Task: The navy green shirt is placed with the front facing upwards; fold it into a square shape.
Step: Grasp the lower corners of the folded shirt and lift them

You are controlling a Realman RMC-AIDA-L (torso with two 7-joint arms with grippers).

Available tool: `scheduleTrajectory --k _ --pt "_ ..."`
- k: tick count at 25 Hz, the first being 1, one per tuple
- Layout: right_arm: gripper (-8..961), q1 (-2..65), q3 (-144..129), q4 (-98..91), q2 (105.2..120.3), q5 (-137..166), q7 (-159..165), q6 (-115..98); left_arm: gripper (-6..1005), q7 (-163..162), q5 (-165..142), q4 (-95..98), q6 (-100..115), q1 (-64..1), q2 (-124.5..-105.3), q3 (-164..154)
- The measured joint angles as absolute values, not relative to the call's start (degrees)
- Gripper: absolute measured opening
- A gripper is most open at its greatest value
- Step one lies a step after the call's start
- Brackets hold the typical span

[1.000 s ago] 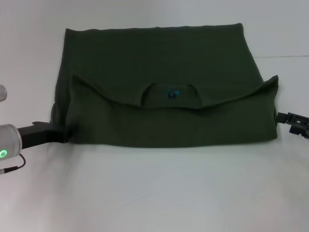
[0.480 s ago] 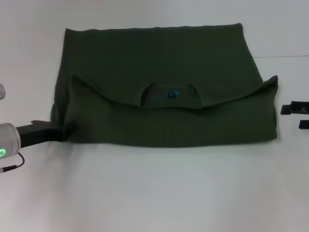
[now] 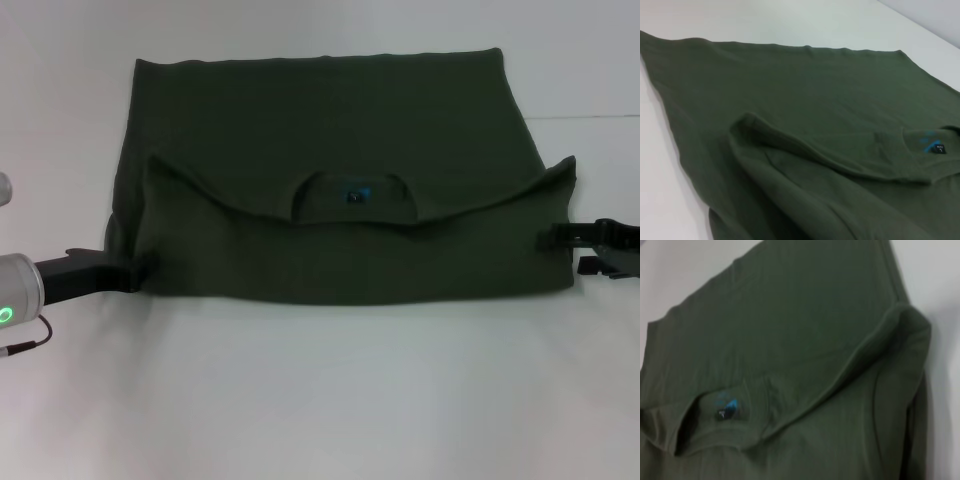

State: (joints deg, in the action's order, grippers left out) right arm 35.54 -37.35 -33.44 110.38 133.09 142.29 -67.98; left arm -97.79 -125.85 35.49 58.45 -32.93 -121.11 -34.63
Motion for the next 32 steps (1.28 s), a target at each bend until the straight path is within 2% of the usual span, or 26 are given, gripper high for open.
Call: scheduleTrajectory --k 9,20,25,31,32 --pt "806 36.5 -39.4 -31.9 111.33 133.1 142.2 -64.6 58 -97.8 -125.7 35.5 58.5 -33.0 -121.04 -34.6" --pt "765 36.5 -41.2 -31.9 111.15 133.3 142.1 -63.5 69 -97.9 -125.6 35.5 58.4 -33.2 -121.02 -34.4" --pt "528 36.7 -41.5 -31.9 111.33 134.3 142.1 -63.1 74 -97.9 -125.6 35.4 58.4 -33.3 -121.02 -34.4" --pt "287 36.9 -41.6 -31.9 111.48 134.6 142.1 -62.9 80 -97.9 -125.6 35.3 58.4 -33.4 -121.02 -34.3" --pt "183 36.9 -41.8 -32.0 111.48 134.7 142.0 -62.9 81 -98.0 -125.6 35.3 58.4 -33.4 -121.02 -34.3"
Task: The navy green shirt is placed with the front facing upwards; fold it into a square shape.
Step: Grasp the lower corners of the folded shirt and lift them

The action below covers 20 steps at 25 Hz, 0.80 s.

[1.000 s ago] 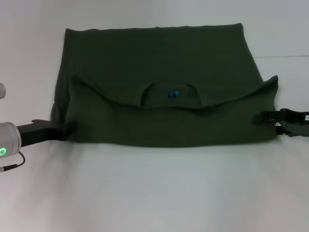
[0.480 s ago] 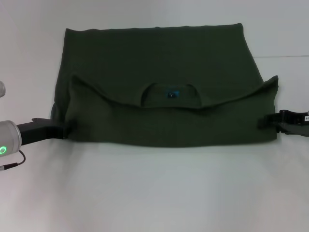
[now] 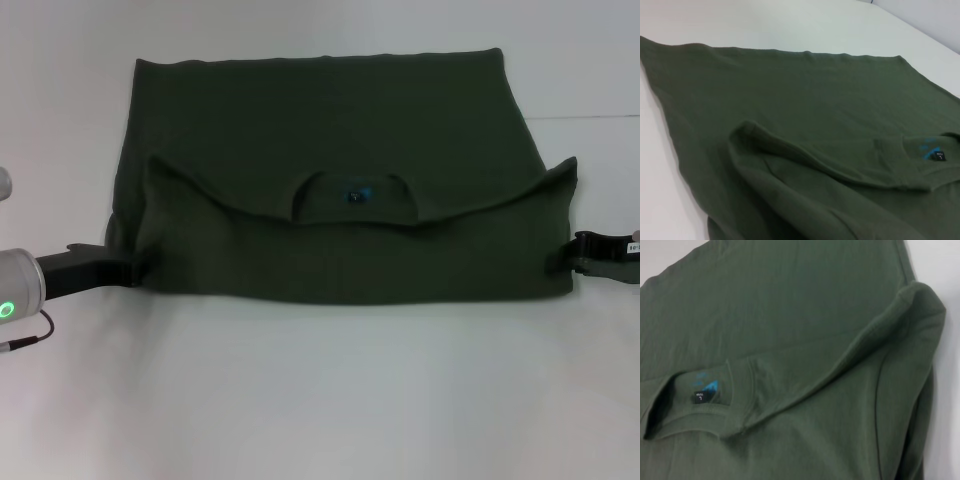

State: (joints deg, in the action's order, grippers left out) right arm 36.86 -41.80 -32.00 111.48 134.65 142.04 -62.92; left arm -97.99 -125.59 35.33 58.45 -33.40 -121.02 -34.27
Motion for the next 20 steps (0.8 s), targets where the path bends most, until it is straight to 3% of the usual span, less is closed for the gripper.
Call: scheduleTrajectory --k 1,7,15,20 --pt "78 36.8 -42.0 -32.1 111.48 134.7 142.0 -62.9 82 -98.0 -125.6 35.3 58.4 -33.4 -121.02 -34.3" --pt "53 36.6 -42.3 -32.5 110.99 134.7 141.1 -64.3 88 -99.5 -125.9 35.6 59.9 -33.4 -120.83 -34.1" --pt "32 36.2 -42.3 -32.6 108.38 135.6 140.6 -74.1 96 -109.1 -128.9 40.9 71.4 -31.5 -118.59 -33.9" --pt "32 36.2 -42.3 -32.6 107.66 139.7 140.6 -79.6 101 -116.2 -135.2 44.9 81.2 -31.0 -117.67 -33.0"
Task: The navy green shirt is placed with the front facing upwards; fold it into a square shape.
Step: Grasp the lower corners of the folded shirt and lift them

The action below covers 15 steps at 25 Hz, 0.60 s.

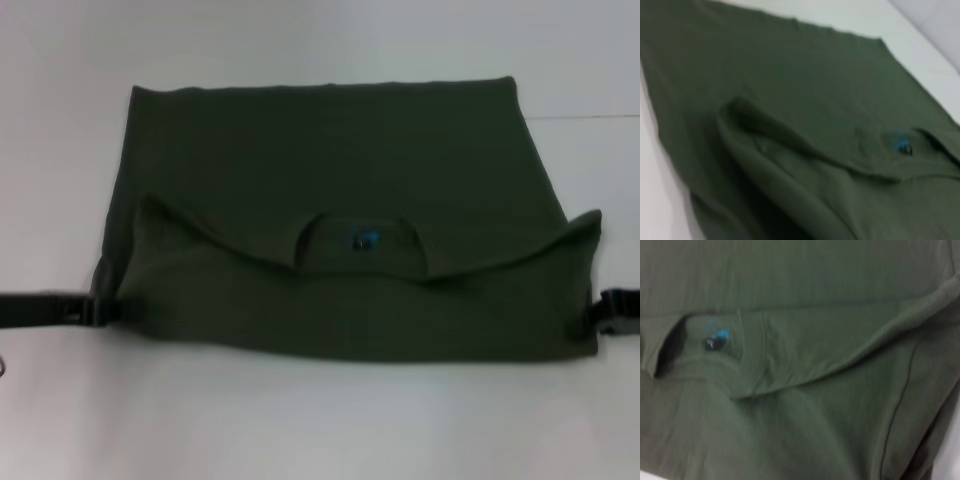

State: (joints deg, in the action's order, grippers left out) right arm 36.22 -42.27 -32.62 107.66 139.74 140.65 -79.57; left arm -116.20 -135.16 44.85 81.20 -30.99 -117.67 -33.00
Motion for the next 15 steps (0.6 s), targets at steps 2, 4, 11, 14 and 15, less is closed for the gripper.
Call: scheduleTrajectory --k 2,4,11,14,15 --pt "32 36.3 -42.3 -32.6 107.69 141.6 140.6 -82.1 103 -118.9 -138.7 46.3 84.9 -31.0 -117.4 -32.3" --pt "32 36.4 -42.3 -32.6 107.77 143.3 140.5 -84.6 105 -120.6 -141.6 47.6 88.3 -30.9 -117.35 -31.4" --pt "33 36.2 -43.4 -32.6 107.94 146.6 139.0 -92.3 112 -121.4 -150.2 50.0 102.2 -29.5 -116.51 -26.2" --pt "33 36.2 -43.7 -32.6 108.1 148.4 138.3 -94.6 115 -121.1 -153.6 50.7 107.4 -29.4 -116.1 -23.9" --pt "33 36.2 -43.8 -32.6 108.16 149.0 138.1 -95.3 116 -120.9 -154.5 50.9 108.8 -29.4 -116.02 -23.3"
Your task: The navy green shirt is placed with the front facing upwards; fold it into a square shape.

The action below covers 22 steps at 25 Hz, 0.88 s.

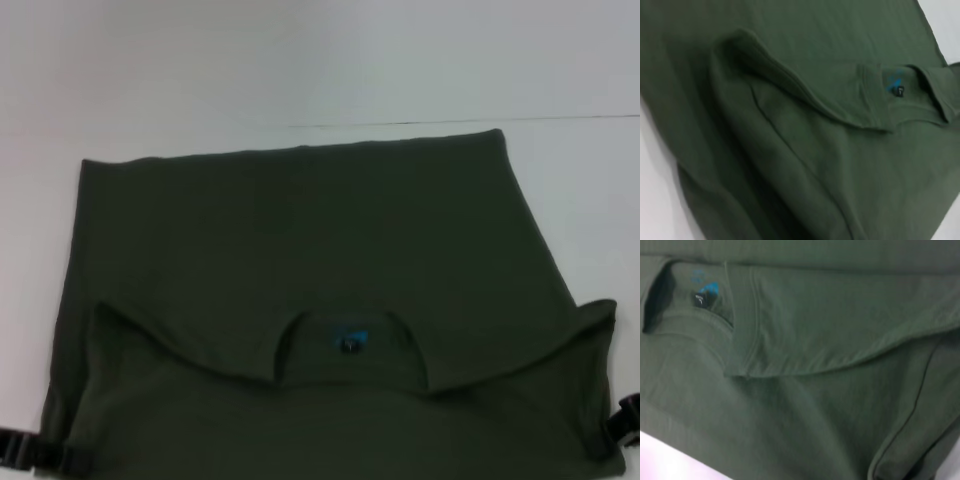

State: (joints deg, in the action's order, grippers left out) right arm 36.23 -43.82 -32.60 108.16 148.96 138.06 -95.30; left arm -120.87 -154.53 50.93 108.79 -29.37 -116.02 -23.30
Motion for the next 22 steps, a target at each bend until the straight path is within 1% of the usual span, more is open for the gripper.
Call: scheduleTrajectory --k 8,16,19,22 --pt "33 36.4 -45.1 -32.6 108.32 149.7 137.4 -98.6 123 -119.9 -156.3 51.2 114.3 -28.8 -115.93 -22.7" --pt "32 36.7 -43.3 -33.3 108.16 149.2 135.9 -101.2 131 -119.9 -154.2 51.2 114.5 -29.5 -115.79 -22.3" --pt "33 36.7 -39.7 -35.2 108.04 149.0 135.2 -103.5 134 -119.9 -152.5 51.2 114.7 -30.2 -115.04 -19.9" --pt "33 36.7 -35.0 -37.6 107.53 147.9 134.8 -105.5 137 -119.9 -150.9 51.1 114.9 -31.2 -113.98 -15.8"
